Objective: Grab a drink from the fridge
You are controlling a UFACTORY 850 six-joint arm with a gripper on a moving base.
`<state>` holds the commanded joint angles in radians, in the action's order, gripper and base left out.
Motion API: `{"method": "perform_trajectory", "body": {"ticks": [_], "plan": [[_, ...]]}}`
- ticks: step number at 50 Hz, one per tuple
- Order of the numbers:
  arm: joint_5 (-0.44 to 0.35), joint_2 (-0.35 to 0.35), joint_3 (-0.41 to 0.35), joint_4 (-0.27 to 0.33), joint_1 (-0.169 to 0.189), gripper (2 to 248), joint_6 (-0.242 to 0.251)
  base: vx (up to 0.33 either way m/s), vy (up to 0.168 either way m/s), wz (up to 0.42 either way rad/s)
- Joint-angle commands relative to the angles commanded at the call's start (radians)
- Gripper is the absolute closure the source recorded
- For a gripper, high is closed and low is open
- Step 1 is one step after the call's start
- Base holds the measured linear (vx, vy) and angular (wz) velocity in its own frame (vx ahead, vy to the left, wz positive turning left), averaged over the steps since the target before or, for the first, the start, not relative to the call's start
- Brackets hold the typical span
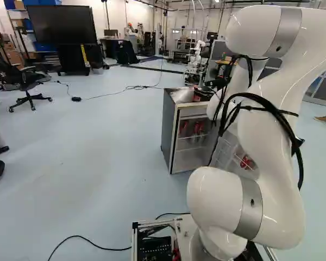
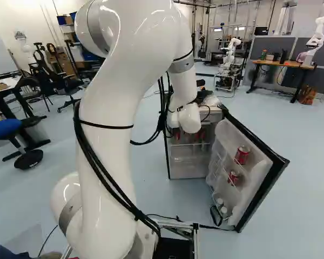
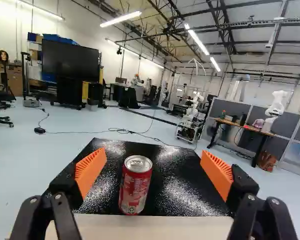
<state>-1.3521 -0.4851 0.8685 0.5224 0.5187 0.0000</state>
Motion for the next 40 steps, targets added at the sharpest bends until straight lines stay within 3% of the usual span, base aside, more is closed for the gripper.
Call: {"method": "perform_trajectory", "body": {"ticks": [19,40], "plan": [[0.015,0.047,-0.01,-0.055,0.059,3,0.0,0.0,0.0,0.0],[0.056,0.057,0.032,-0.14,0.114,3,0.0,0.0,0.0,0.0]]}}
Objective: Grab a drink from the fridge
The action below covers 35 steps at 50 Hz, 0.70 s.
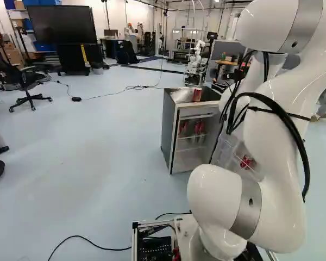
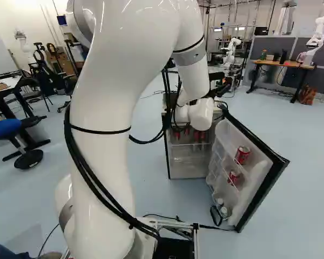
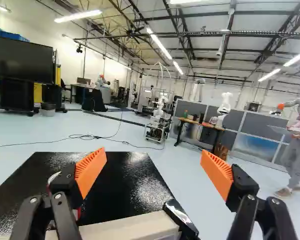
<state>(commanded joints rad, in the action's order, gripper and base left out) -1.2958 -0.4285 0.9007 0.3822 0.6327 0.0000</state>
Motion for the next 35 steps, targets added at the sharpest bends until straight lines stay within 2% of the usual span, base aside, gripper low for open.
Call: {"method": "perform_trajectory", "body": {"ticks": [35], "plan": [[0.222,-0.034,0.128,-0.208,0.076,3,0.0,0.0,0.0,0.0]]}}
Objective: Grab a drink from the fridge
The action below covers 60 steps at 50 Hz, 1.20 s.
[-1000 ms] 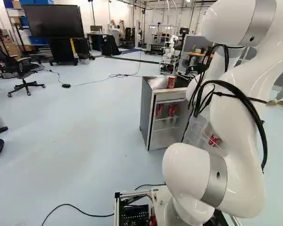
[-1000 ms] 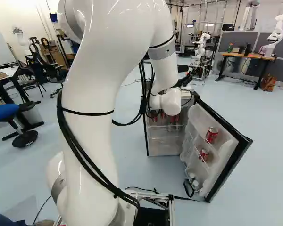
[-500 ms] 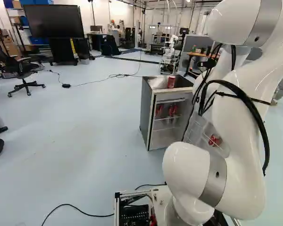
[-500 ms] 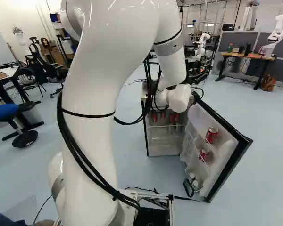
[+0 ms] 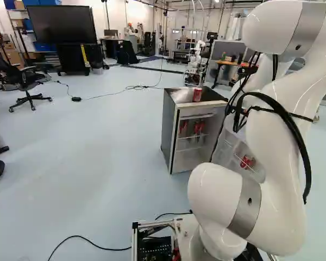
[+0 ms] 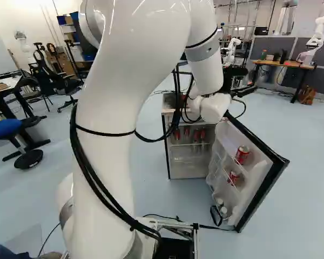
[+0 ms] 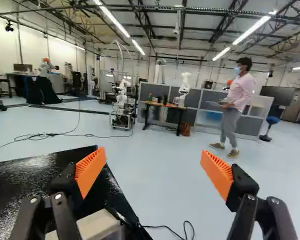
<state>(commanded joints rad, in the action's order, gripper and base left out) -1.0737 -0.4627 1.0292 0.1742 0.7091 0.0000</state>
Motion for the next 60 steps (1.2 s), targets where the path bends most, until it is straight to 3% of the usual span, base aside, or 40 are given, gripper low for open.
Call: {"method": "perform_trajectory", "body": {"ticks": [41,60], "plan": [[0.374,-0.056,0.165,-0.27,0.084,3,0.0,0.0,0.0,0.0],[0.573,-0.056,0.208,-0.344,0.102,3,0.0,0.0,0.0,0.0]]}}
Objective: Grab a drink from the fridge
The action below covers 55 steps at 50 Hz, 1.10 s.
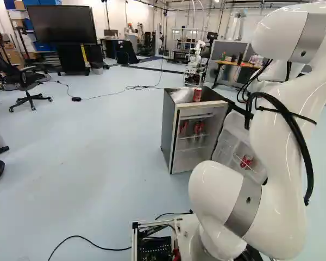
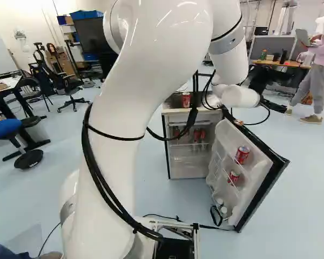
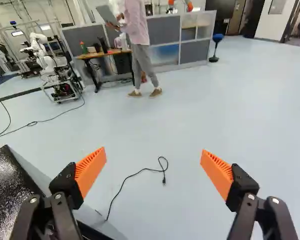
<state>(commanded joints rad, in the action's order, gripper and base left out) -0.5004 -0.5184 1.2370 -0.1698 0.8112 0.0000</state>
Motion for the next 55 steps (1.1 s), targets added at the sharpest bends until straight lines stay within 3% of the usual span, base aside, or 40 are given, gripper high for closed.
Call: {"method": "perform_trajectory", "body": {"ticks": [23,55], "plan": [[0.242,0.032,0.012,-0.032,0.004,3,0.0,0.0,0.0,0.0],[0.578,-0.032,0.172,-0.059,0.041,3,0.0,0.0,0.0,0.0]]}}
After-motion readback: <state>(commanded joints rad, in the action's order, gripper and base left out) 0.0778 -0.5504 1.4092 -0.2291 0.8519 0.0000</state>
